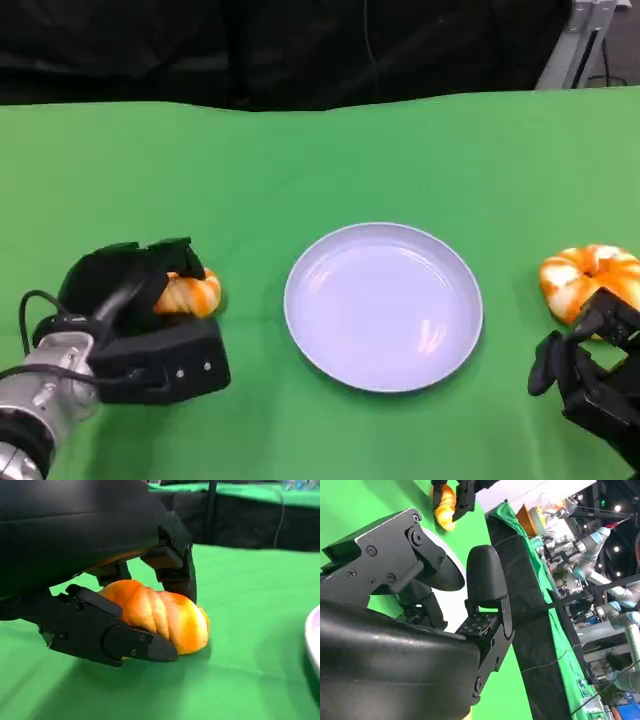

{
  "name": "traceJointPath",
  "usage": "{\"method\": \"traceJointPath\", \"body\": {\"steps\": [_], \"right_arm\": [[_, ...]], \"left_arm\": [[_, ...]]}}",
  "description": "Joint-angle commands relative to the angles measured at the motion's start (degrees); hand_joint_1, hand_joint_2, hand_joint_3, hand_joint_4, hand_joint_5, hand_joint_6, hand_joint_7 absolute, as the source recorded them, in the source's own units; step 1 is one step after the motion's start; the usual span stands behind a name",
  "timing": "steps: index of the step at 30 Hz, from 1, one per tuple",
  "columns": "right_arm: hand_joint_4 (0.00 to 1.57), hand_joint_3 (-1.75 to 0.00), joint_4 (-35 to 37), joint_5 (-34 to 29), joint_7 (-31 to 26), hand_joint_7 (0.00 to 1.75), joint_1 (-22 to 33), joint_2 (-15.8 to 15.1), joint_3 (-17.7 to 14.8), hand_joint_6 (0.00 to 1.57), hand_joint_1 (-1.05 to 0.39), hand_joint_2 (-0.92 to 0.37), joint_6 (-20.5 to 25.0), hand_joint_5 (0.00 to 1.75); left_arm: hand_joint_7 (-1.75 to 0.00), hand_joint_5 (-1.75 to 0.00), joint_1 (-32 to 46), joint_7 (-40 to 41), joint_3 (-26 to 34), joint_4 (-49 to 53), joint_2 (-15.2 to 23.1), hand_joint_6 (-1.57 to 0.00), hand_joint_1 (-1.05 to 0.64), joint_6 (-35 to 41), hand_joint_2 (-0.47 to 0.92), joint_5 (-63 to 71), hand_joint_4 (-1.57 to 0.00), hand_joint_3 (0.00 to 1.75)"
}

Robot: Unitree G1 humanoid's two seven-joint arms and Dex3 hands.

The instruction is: Grasp the bread from the table and place it into the plate.

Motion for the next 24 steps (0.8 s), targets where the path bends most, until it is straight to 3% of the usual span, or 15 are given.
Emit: {"method": "traceJointPath", "body": {"steps": [1,10,24], "right_arm": [[0.88,-1.31,-0.63,0.38,-0.02,1.59,0.18,-1.09,-0.45,0.78,-0.04,-0.47,0.05,1.75],[0.88,-1.3,-0.44,0.61,0.52,1.58,0.25,-1.27,-0.56,0.77,-0.04,-0.49,-0.23,1.75],[0.88,-1.28,-0.45,0.57,0.38,1.58,0.14,-1.27,-0.71,0.78,-0.05,-0.49,-0.02,1.75]], "left_arm": [[-1.75,-1.75,1.08,1.19,-0.55,-1.07,0.51,-0.55,-0.11,-1.0,0.92,0.26,-0.63,0.45],[-1.73,-1.75,0.59,4.84,-0.61,-3.82,1.37,-0.61,-0.1,-4.77,0.88,0.86,-0.7,0.54],[-1.74,-1.75,0.37,-1.03,0.1,-27.02,1.78,-0.56,-0.08,-5.76,0.79,1.17,-0.64,0.58]]}}
